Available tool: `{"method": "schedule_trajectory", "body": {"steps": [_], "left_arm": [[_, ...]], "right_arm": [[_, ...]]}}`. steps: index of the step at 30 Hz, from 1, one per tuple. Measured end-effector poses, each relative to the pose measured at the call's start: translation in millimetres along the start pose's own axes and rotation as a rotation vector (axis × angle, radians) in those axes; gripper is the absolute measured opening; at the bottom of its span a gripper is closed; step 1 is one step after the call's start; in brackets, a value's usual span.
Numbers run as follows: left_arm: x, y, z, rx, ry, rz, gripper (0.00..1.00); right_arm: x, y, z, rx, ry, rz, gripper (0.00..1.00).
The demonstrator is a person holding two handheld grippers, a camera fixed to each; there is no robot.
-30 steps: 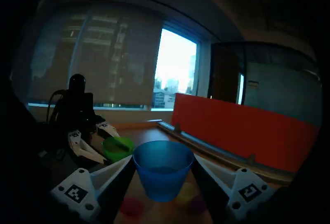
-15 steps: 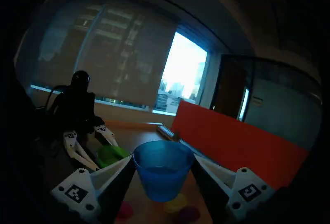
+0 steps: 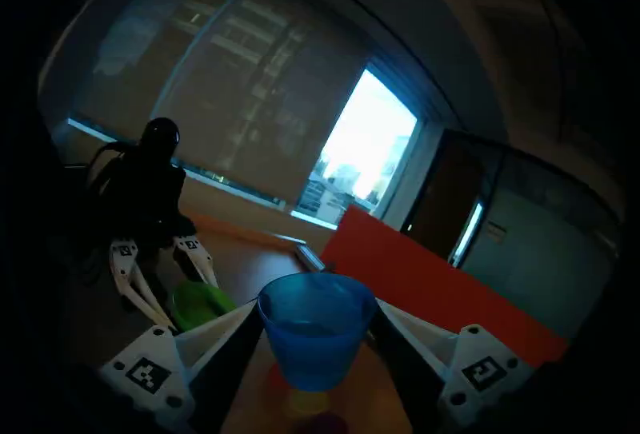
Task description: Pour water
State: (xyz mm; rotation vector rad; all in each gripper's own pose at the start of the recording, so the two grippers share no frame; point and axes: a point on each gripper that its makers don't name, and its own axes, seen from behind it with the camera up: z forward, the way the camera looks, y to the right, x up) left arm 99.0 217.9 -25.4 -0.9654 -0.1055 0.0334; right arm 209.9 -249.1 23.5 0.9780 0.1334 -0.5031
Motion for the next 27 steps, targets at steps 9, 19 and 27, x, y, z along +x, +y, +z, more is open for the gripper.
{"method": "schedule_trajectory", "body": {"steps": [9,19,27], "left_arm": [[2.6,6.3,4.8,-0.015,0.0,0.003,0.83],[3.5,6.6,6.6,-0.02,0.002,0.004,0.83],[4.6,9.8,8.3,-0.028,0.003,0.011,0.83]], "right_arm": [[9.3,3.7,9.7,0.005,-0.011,-0.112,0.91],[17.9,12.9,17.2,-0.007,-0.012,-0.239,0.9],[23.1,17.5,21.5,-0.02,-0.014,-0.351,0.91]]}}
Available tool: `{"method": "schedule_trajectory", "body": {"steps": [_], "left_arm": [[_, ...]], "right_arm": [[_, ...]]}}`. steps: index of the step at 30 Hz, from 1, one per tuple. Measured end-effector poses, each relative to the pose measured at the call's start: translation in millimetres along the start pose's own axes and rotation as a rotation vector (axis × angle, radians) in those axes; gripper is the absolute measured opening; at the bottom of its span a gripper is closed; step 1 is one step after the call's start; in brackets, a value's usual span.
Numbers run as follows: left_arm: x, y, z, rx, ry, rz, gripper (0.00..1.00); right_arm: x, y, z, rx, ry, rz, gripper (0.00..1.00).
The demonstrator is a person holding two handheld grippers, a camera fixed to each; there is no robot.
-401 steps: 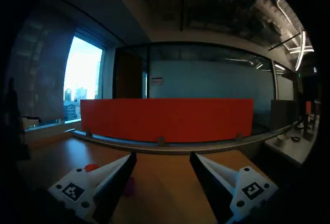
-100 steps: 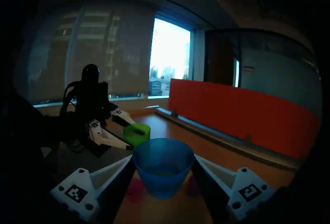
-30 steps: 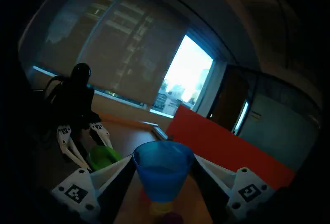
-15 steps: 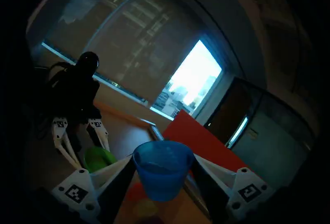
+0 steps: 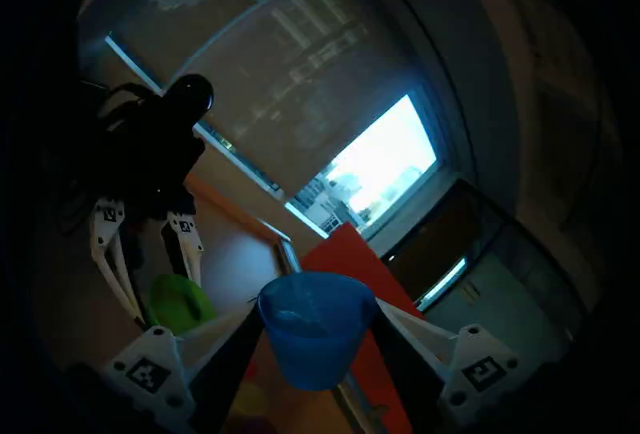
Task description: Pour water
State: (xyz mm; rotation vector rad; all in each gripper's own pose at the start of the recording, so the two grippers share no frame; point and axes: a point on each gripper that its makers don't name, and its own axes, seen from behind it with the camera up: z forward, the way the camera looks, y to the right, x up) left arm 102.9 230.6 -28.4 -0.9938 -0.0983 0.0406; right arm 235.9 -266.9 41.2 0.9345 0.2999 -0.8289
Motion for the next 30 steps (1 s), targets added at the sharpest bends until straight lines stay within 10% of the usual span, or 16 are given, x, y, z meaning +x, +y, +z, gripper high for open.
{"method": "schedule_trajectory", "body": {"steps": [30], "left_arm": [[11.5,5.4,6.9,-0.013,0.019,0.017,0.83]], "right_arm": [[14.2,19.2,8.9,-0.044,-0.017,-0.306,0.9]]}}
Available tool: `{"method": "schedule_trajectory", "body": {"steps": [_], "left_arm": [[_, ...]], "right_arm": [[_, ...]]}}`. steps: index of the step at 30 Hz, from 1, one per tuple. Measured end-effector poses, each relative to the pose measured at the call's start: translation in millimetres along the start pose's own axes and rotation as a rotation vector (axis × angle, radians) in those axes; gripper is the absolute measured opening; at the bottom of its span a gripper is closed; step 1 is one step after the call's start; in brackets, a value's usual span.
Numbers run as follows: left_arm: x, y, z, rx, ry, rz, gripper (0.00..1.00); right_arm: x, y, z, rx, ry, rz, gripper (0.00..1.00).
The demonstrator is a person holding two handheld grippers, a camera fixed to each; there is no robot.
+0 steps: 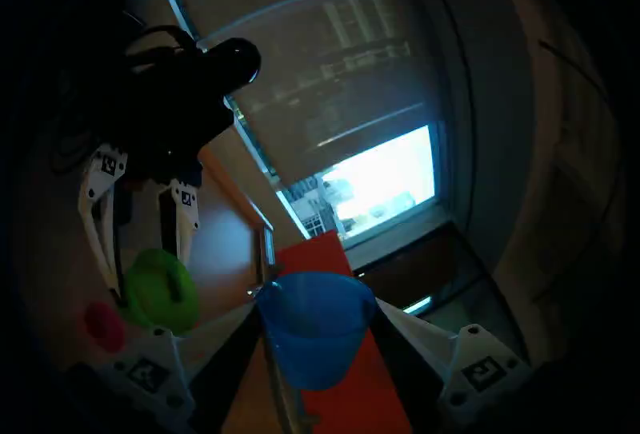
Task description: Pour water
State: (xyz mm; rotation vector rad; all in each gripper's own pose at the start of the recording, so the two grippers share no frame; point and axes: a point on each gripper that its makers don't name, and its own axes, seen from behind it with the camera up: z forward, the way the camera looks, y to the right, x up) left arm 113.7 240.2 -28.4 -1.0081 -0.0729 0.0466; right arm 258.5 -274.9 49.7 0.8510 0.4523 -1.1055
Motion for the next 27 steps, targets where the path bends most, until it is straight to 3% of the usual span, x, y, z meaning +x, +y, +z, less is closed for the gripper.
{"method": "schedule_trajectory", "body": {"steps": [27], "left_arm": [[1.3,2.3,0.8,-0.003,0.008,0.001,0.83]], "right_arm": [[8.5,11.9,1.2,-0.029,-0.006,-0.142,0.9]]}}
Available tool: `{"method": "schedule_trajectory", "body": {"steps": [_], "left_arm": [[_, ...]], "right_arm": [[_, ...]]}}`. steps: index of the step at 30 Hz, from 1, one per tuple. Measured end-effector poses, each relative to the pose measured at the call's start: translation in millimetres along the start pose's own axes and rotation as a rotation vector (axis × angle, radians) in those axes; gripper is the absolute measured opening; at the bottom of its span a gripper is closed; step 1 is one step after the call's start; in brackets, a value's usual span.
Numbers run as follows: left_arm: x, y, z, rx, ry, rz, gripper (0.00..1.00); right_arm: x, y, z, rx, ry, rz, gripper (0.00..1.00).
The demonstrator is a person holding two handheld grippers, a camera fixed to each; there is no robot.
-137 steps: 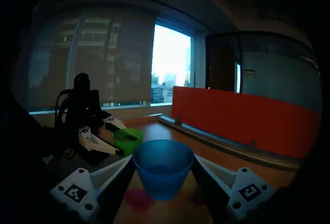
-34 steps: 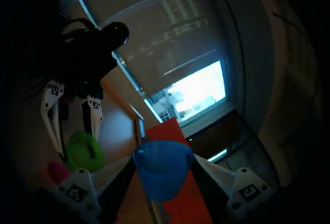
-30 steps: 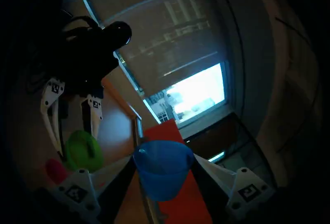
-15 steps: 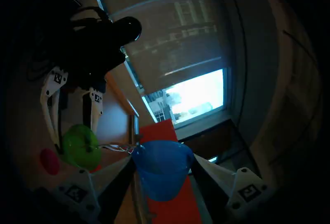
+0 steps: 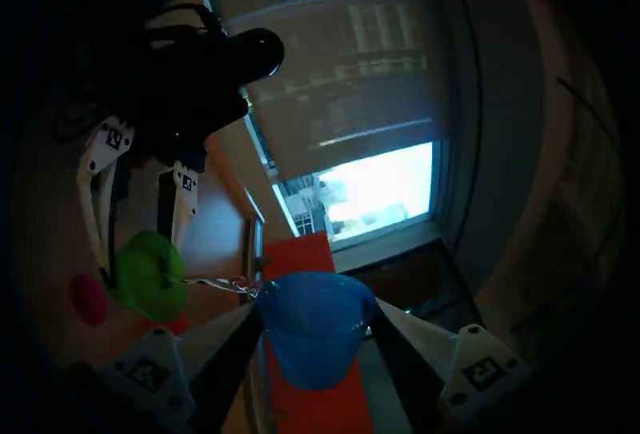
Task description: Pour water
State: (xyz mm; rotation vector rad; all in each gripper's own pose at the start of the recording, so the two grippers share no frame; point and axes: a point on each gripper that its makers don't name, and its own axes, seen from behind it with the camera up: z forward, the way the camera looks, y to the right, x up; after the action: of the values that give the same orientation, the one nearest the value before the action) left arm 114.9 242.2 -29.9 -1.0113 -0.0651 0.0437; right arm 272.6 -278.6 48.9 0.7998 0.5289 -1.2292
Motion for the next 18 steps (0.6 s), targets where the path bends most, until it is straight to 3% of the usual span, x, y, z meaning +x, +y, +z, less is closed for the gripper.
{"method": "schedule_trajectory", "body": {"steps": [18], "left_arm": [[0.2,2.3,1.9,-0.003,0.0,0.008,0.83]], "right_arm": [[4.9,-0.1,0.7,-0.007,0.004,-0.075,0.9]]}}
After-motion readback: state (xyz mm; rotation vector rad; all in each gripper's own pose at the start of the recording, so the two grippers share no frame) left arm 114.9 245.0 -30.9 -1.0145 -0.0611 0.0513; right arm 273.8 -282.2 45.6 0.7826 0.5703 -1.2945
